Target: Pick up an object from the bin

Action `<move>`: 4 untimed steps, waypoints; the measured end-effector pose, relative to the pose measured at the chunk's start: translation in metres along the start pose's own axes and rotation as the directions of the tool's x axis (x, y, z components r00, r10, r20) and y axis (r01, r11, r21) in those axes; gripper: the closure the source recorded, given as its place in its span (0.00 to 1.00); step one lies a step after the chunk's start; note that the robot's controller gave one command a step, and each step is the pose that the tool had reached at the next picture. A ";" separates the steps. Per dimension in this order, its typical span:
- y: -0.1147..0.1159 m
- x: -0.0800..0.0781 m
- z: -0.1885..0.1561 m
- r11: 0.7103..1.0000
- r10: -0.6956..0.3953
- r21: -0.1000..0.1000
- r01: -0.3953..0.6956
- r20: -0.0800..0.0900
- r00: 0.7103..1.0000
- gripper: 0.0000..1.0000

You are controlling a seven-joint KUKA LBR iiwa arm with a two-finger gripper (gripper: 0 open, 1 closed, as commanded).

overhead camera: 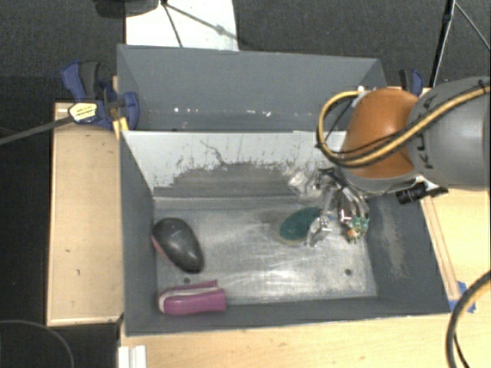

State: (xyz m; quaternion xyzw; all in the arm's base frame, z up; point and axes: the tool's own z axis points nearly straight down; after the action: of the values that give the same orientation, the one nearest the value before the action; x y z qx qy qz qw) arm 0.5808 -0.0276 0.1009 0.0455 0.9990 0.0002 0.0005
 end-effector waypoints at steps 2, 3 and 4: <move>0.005 -0.004 0.027 1.000 0.006 -0.004 -0.006 -0.004 1.000 0.00; 0.016 -0.007 0.027 0.997 0.071 0.005 -0.071 -0.014 0.997 0.00; 0.018 -0.011 0.025 0.997 0.072 0.000 -0.072 0.003 0.997 1.00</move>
Offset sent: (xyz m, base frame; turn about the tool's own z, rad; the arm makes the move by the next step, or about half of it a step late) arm 0.0055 0.0146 -0.0009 -0.0781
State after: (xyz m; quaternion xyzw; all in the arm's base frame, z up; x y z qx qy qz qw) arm 0.5932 -0.0111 0.0758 0.0815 0.9967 -0.0001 0.0018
